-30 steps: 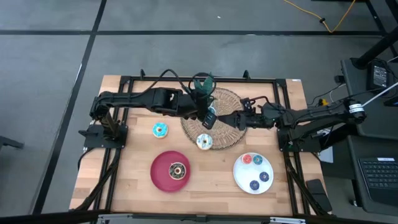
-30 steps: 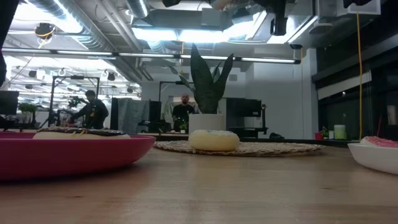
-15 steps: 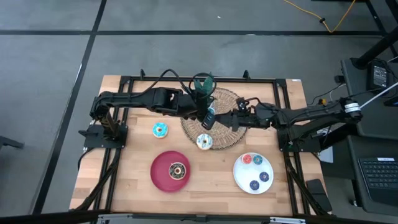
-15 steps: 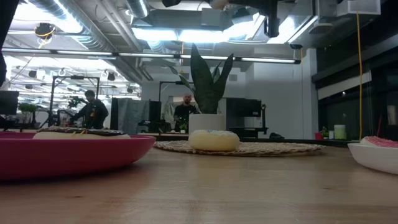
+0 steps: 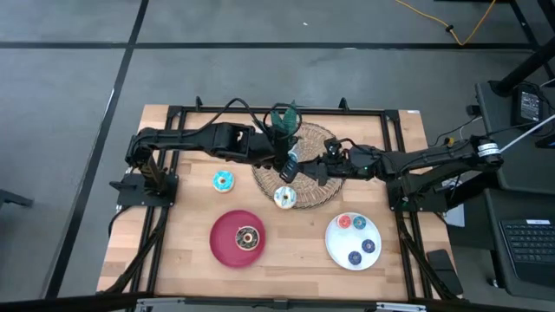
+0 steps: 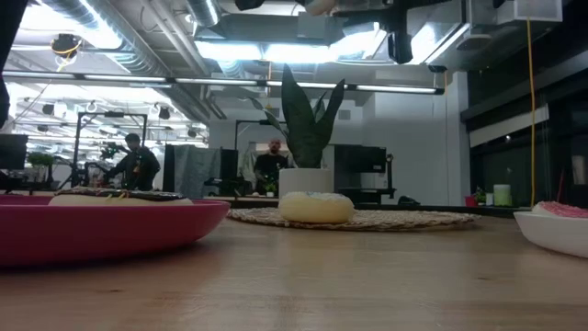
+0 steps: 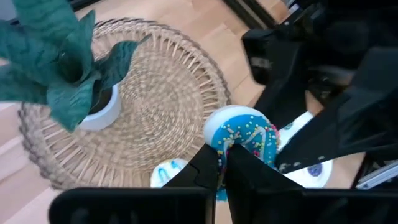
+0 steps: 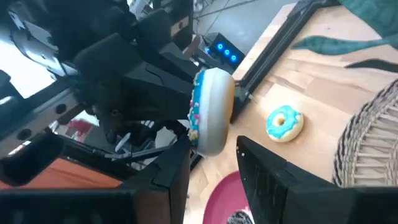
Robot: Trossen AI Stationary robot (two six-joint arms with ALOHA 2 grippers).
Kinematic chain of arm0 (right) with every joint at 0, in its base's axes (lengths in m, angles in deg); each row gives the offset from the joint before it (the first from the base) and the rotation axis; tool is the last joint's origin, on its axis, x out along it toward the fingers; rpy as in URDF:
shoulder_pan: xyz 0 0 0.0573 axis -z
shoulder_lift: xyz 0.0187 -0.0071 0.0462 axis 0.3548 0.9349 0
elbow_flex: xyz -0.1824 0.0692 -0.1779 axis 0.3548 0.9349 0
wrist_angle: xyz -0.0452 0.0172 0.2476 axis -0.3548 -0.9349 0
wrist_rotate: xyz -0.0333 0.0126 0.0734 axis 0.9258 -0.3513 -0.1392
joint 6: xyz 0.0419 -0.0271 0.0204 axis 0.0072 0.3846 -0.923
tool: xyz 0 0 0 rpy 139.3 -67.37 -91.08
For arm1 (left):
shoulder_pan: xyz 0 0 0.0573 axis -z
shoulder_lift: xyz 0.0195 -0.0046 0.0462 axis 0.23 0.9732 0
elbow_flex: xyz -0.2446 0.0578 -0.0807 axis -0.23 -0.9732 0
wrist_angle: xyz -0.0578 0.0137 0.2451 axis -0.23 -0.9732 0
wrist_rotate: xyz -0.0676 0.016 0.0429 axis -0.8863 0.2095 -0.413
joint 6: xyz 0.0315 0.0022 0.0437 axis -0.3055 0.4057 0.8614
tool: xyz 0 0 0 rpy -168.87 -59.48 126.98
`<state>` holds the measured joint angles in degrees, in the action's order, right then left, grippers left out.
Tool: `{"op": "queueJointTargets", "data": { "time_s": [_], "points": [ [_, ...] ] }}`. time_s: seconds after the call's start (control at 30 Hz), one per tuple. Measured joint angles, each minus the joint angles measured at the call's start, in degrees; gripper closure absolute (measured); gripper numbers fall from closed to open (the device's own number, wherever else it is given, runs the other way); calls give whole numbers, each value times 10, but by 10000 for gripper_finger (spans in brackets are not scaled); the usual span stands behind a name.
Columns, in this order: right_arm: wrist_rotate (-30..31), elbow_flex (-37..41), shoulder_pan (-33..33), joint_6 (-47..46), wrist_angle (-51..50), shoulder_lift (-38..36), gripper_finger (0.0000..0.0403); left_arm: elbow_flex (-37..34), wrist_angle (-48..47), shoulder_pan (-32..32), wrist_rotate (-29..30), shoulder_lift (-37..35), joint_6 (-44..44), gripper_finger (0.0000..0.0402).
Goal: Pick & Place donuts
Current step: Put the blue donut on the white plate
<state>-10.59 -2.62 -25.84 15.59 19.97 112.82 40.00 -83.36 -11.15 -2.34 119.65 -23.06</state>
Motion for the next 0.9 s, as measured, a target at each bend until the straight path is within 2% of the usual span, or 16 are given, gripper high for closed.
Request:
{"op": "queueJointTargets", "data": {
  "time_s": [0.37,0.77,0.9],
  "points": [
    [-16,0,0,0,1,-8,269,0,-26,4,4,0,-12,391],
    [18,0,0,14,8,-6,269,0,-22,13,5,0,-18,391],
    [20,0,0,12,20,-4,269,0,-22,13,21,0,-26,391]
  ]
}}
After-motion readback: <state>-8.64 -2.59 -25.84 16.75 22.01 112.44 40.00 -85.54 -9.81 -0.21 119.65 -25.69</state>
